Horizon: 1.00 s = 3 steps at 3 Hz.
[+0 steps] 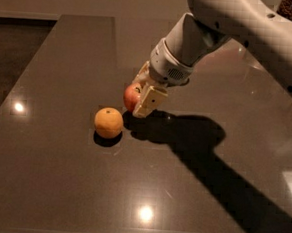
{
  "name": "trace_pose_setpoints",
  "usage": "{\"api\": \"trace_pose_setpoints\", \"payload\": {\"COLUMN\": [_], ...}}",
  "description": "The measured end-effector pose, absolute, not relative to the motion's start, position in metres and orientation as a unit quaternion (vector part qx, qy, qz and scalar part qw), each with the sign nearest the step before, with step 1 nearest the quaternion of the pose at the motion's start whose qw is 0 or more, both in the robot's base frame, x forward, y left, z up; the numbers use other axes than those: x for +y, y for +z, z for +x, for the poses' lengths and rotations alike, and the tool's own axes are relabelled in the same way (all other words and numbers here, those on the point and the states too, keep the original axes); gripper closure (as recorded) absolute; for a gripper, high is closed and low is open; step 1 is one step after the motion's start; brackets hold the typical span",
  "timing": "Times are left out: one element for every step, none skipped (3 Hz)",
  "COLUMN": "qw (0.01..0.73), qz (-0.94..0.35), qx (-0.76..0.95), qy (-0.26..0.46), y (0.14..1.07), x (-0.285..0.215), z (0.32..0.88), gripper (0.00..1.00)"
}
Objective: Move apple near orange
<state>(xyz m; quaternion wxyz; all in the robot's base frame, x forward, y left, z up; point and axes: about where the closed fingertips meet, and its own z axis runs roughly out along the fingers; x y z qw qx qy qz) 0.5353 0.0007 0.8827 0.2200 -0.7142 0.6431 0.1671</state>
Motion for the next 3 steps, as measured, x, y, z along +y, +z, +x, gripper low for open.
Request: {"api": "trace_pose_setpoints", "payload": {"qw": [0.198,0.178,0.170], "qz": [-0.739,-0.759,-0.765], "qx": [0.617,0.595,0.589], "qy": [0.186,0.195,0.197], "y": [0.869,0.859,0.855], "x": [0.005,0.009,0.008], "z": [0.526,0.516,0.513], "gripper": [0.82,0.51,0.28]}}
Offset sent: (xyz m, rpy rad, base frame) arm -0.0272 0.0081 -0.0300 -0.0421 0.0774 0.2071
